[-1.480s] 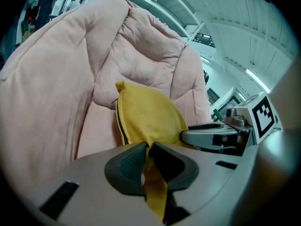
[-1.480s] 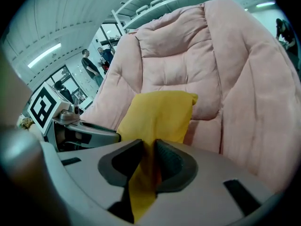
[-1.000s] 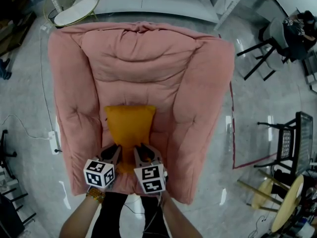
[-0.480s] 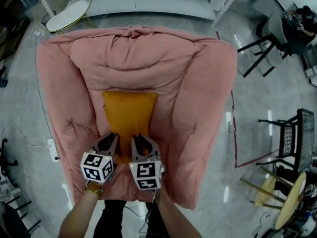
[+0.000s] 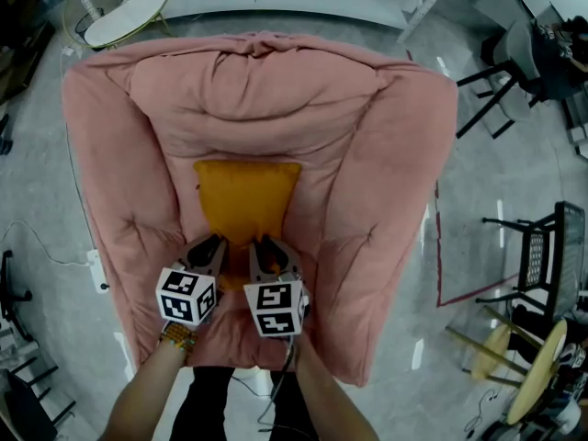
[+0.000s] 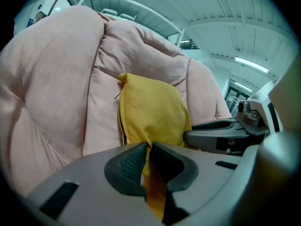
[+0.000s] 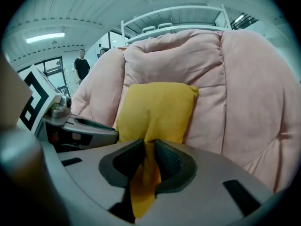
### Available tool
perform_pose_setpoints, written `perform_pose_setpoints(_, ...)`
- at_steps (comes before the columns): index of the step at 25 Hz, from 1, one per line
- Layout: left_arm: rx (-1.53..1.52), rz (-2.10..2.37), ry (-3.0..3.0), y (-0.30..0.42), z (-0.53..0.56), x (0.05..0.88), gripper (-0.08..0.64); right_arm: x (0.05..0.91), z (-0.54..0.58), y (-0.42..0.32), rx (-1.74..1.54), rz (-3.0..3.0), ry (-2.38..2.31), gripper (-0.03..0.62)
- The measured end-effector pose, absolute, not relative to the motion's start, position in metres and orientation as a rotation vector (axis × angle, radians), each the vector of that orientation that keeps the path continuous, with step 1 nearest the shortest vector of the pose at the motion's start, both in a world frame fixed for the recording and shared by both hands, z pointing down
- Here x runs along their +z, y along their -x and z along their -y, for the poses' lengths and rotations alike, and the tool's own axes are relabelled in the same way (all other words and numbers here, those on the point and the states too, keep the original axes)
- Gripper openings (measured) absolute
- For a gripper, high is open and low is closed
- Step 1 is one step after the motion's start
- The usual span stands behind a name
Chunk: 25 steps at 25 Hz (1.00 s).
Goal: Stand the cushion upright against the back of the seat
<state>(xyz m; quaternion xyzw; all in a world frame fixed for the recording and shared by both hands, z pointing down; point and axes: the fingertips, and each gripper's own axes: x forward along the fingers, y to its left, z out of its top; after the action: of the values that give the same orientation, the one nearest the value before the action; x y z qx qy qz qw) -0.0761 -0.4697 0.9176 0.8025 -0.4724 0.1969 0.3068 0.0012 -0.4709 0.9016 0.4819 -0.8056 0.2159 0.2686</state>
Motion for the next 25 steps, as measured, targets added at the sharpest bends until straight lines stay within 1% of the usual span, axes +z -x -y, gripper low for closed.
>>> perform_pose_setpoints(4,0.54,1.244,-2.132,0.077,0.466,0.918,0.048,0.903,0.467,0.0,0.591,2.172,-1.299,0.093)
perform_pose_setpoints(11,0.565,1.266,-2.134,0.08,0.446,0.905,0.049,0.893,0.45,-0.006,0.62,2.188,-1.309,0.141)
perform_pose_setpoints(25,0.557,1.259,-2.149,0.066,0.385,0.884,0.049,0.876,0.38,-0.004,0.611,2.216,-1.274,0.141)
